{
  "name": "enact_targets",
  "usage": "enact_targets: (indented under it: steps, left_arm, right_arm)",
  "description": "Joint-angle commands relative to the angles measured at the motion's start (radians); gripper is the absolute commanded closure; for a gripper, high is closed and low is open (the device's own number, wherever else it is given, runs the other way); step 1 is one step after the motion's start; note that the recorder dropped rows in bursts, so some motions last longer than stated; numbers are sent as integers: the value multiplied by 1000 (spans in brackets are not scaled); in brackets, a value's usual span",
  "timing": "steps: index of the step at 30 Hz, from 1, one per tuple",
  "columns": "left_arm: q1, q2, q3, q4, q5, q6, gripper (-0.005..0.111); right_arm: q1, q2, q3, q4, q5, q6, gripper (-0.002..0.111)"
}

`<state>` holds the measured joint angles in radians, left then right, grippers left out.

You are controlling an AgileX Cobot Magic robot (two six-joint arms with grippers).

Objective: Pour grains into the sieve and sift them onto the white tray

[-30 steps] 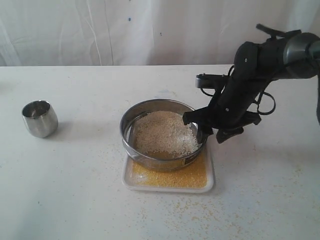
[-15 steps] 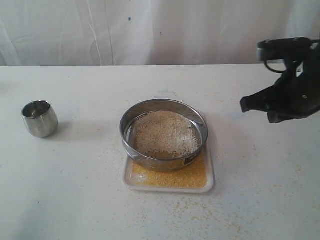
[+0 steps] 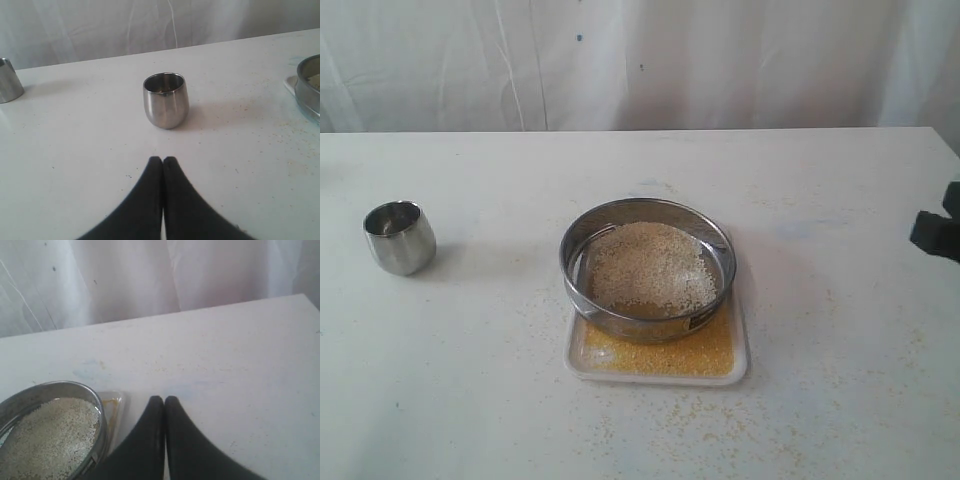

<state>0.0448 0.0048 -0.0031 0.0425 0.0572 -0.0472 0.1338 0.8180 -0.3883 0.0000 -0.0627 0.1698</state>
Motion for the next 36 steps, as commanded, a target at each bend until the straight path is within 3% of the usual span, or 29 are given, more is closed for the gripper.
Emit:
enact_targets:
  steps: [1, 15, 23, 27, 30, 33, 36]
  left_arm:
    - [0, -5, 3, -8, -5, 1, 107]
    - [0, -5, 3, -8, -5, 1, 107]
    - [0, -5, 3, -8, -5, 1, 107]
    - [0, -5, 3, -8, -5, 1, 107]
    - [0, -5, 3, -8, -5, 1, 107]
    - [0, -5, 3, -8, -3, 1, 107]
    - [0, -5, 3, -8, -5, 1, 107]
  right_arm:
    - [-5, -180, 53, 0, 32, -17, 108]
    - [-5, -377, 53, 0, 77, -17, 108]
    - [-155, -670, 53, 0, 403, -62, 108]
    - [-166, -818, 51, -32, 415, -62, 108]
    - [-163, -818, 40, -39, 312, -72, 108]
    - [-163, -818, 128, -39, -81, -229, 108]
    - [-163, -818, 293, 45, -319, -306, 108]
